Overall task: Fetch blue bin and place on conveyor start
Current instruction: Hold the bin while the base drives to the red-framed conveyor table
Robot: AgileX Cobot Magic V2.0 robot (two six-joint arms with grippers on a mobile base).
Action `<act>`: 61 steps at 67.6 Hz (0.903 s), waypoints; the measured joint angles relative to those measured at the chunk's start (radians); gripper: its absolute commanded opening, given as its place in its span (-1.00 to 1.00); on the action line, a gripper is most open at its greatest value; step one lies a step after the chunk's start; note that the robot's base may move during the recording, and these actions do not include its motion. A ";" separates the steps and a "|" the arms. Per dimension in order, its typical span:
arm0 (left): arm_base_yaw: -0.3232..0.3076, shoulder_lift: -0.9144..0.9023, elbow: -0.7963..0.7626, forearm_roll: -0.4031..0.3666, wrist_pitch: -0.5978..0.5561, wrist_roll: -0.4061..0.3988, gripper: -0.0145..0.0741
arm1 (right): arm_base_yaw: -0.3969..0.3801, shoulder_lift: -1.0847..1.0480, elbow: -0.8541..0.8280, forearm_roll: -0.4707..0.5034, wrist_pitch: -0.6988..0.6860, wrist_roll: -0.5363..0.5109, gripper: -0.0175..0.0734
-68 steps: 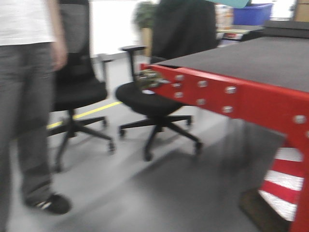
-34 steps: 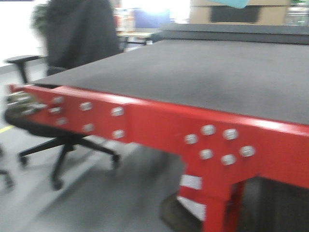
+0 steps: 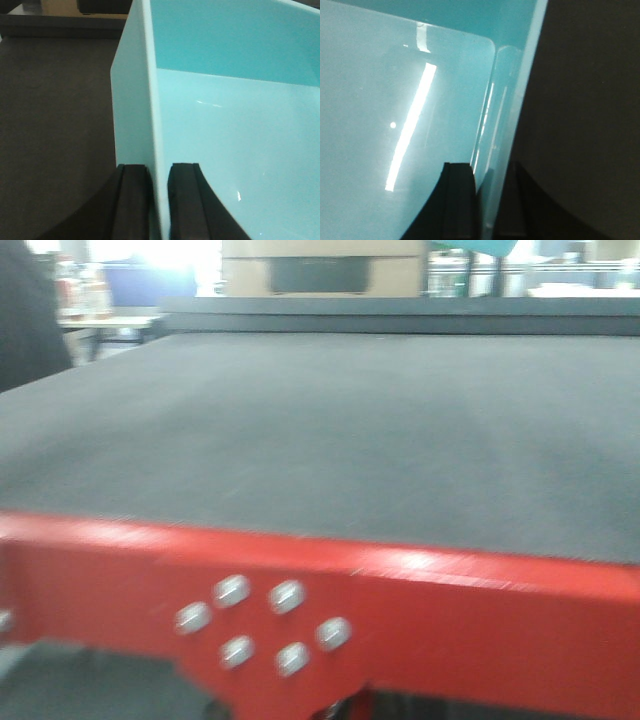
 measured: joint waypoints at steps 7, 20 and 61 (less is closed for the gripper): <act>0.000 0.000 0.000 0.000 -0.002 0.000 -0.92 | 0.000 0.000 0.000 0.000 0.000 0.000 -0.95; 0.000 0.000 0.000 0.000 -0.004 0.000 -0.92 | 0.000 0.000 0.000 0.000 0.000 0.000 -0.95; 0.000 0.000 0.000 0.000 -0.006 0.000 -0.92 | 0.000 0.000 0.000 0.000 0.000 0.000 -0.95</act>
